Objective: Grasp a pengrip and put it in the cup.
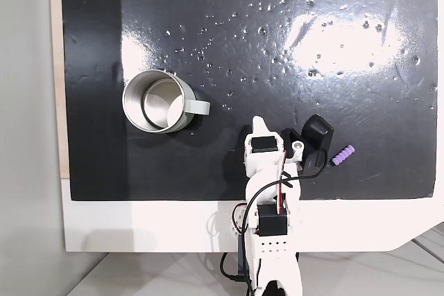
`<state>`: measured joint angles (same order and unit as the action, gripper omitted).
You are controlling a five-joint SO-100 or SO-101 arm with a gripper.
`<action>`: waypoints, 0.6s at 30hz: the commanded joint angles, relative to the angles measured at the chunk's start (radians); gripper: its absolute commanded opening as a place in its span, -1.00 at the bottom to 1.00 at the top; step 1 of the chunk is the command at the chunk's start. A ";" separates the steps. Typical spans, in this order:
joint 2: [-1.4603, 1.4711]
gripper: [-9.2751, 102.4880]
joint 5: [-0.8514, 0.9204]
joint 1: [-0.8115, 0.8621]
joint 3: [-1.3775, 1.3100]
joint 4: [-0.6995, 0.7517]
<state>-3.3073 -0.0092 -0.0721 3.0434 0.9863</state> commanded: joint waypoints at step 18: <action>-0.009 -0.84 0.054 -0.020 -0.021 -0.026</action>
<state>-3.3073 0.0184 -0.0951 3.0434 0.9863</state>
